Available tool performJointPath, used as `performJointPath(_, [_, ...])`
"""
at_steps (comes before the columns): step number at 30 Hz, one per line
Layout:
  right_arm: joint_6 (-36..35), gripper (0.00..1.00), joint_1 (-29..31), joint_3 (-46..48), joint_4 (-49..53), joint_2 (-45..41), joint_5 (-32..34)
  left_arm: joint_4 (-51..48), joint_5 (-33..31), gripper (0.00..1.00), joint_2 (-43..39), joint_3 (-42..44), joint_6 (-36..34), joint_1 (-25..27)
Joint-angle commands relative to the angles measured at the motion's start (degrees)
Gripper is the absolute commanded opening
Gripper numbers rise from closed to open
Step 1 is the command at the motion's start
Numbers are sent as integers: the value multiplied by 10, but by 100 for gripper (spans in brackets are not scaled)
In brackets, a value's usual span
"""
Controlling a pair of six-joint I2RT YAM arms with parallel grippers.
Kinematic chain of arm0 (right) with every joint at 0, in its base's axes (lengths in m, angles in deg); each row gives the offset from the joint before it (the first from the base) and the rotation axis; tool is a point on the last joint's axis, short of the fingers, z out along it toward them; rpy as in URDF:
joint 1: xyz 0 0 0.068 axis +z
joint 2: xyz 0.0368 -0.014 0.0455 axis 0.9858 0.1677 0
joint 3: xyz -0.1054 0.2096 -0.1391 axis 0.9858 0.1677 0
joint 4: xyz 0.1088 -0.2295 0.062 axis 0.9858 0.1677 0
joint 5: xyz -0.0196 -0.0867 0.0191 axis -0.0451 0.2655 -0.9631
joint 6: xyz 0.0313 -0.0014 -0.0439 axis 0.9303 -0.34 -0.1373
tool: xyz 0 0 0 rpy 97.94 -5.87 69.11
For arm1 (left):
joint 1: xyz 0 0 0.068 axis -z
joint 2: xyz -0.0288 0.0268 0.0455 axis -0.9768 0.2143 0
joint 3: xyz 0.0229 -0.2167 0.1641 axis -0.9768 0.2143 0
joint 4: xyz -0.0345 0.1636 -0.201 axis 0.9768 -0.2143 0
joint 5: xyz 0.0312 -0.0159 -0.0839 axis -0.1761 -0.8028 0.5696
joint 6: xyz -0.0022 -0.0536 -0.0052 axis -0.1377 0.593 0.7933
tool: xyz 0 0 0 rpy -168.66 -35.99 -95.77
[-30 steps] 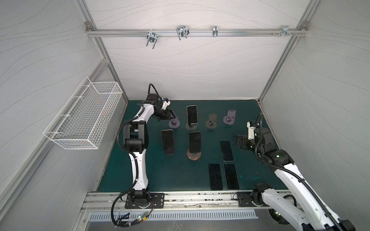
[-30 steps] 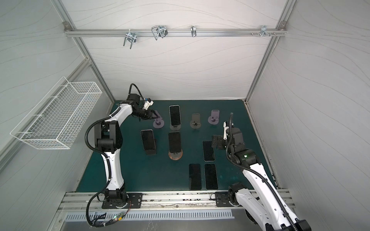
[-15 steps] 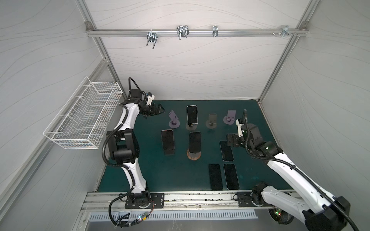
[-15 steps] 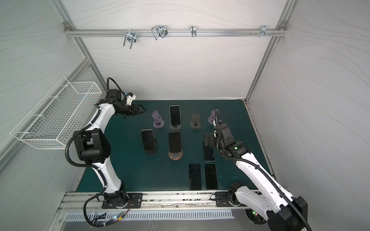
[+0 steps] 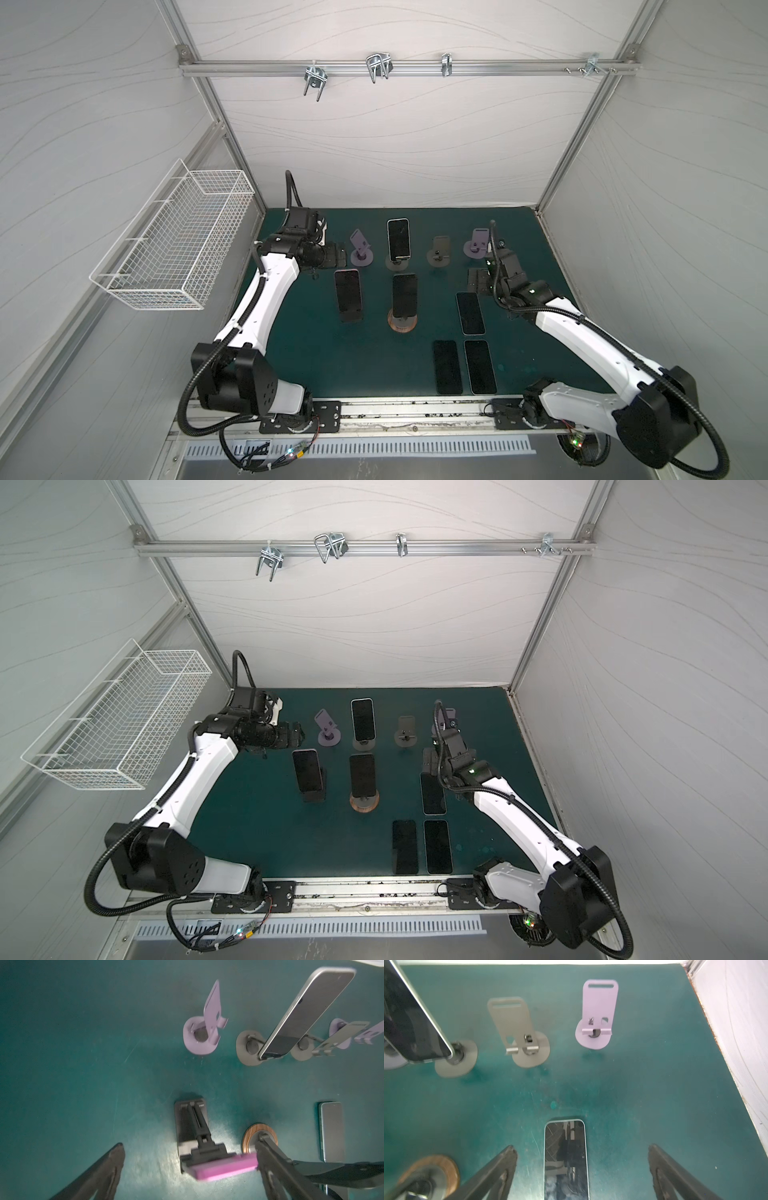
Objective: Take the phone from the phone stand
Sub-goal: 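Move the left gripper over the pink-edged phone on the black stand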
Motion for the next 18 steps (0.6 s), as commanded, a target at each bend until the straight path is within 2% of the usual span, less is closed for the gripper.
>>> performJointPath(1, [30,99,2,-18,-13,5,12,14,-114,100,-48,16,51,24])
performJointPath(7, [38,99,2,-28,-5,5,10,-24,-150,100,-61,16,88,71])
performJointPath(12, [42,99,2,-16,0,-15,12,-33,-192,100,-42,20,117,113])
performJointPath(18, [36,99,2,-2,6,-48,16,-38,-183,100,3,-1,129,128])
